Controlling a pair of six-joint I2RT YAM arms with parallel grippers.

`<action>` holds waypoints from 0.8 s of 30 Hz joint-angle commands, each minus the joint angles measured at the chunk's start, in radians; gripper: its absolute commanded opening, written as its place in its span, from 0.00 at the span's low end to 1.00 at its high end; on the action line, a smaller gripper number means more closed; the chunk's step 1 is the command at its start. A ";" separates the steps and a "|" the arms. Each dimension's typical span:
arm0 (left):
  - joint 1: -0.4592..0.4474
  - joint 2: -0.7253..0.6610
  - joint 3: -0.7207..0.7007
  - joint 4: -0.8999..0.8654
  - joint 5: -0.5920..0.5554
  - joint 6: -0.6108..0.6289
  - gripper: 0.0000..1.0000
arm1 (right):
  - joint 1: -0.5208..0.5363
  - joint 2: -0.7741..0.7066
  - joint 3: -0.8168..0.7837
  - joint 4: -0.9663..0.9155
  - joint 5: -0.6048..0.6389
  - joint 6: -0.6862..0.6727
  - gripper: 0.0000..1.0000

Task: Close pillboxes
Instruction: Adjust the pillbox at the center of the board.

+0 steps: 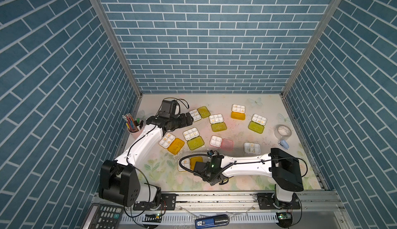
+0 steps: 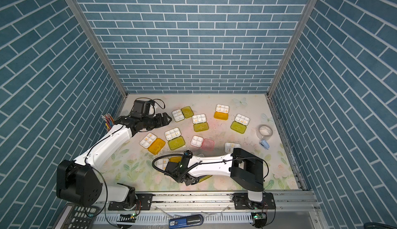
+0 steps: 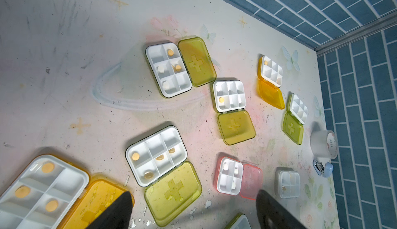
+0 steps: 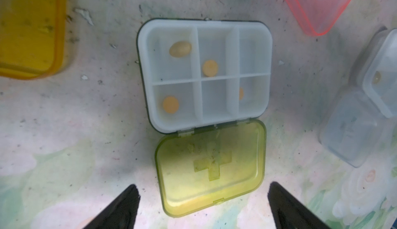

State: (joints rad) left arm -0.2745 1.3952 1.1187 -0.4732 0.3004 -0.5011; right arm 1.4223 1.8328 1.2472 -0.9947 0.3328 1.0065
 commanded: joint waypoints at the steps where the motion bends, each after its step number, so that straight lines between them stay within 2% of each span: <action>1: 0.006 0.015 -0.014 0.007 0.013 -0.001 0.91 | 0.008 0.015 -0.030 -0.061 0.037 0.093 0.95; 24: -0.007 0.064 -0.022 0.032 0.085 -0.025 0.91 | -0.020 -0.120 -0.220 -0.110 0.095 0.165 0.95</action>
State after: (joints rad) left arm -0.2756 1.4425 1.1137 -0.4503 0.3676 -0.5205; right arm 1.4117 1.7504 1.0412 -1.0634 0.3904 1.1030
